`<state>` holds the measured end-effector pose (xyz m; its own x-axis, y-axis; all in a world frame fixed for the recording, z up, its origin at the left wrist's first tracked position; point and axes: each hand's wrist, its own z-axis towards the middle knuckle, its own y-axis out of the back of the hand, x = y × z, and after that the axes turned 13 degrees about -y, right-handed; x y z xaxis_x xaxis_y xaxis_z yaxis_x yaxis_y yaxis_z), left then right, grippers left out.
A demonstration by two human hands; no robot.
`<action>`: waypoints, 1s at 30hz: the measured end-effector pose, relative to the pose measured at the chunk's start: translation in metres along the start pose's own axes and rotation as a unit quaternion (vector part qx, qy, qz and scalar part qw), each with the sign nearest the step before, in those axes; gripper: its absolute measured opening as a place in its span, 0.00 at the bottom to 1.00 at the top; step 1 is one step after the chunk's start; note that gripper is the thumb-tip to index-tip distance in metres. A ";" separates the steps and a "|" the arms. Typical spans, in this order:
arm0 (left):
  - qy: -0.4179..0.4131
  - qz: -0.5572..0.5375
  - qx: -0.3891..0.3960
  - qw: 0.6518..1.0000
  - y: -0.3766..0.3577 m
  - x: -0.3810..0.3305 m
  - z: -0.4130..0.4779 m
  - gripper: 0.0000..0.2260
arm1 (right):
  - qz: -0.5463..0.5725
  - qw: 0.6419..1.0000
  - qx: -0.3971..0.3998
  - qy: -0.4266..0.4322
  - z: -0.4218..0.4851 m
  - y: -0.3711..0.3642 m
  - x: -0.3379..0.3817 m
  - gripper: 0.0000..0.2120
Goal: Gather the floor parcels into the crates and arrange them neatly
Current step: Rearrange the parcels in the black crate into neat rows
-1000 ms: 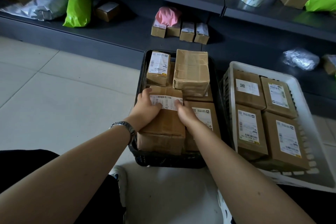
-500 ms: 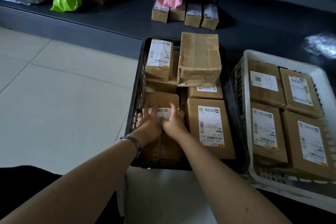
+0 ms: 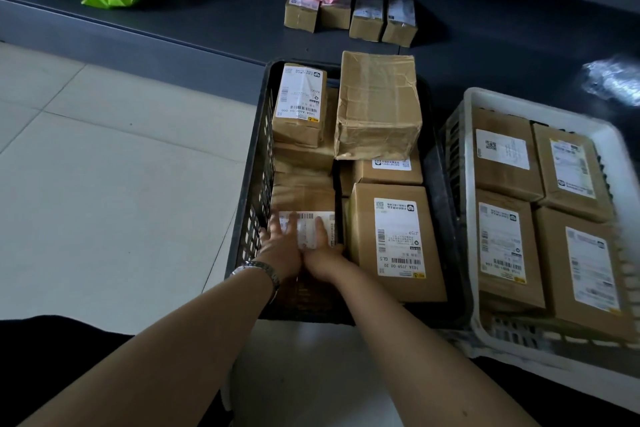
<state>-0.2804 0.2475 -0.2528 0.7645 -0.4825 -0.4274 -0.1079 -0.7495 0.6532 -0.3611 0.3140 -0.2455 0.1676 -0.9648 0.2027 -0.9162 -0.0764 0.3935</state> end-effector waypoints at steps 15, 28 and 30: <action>-0.014 -0.202 -0.159 0.966 0.025 -0.021 0.027 0.14 | 0.142 0.969 -0.129 0.156 0.011 0.014 0.011 0.19; -0.149 -0.428 -0.264 0.851 0.152 -0.134 0.010 0.24 | 0.363 0.856 -0.331 0.160 -0.060 0.193 0.038 0.32; -0.125 -0.481 -0.239 0.834 0.150 -0.131 0.019 0.25 | 0.355 0.887 -0.260 0.138 -0.047 0.192 0.037 0.32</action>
<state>-0.4092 0.1899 -0.1110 0.1885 0.1128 -0.9756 0.7907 -0.6066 0.0827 -0.5132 0.2759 -0.1201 -0.2356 -0.6192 0.7491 -0.5473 0.7215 0.4242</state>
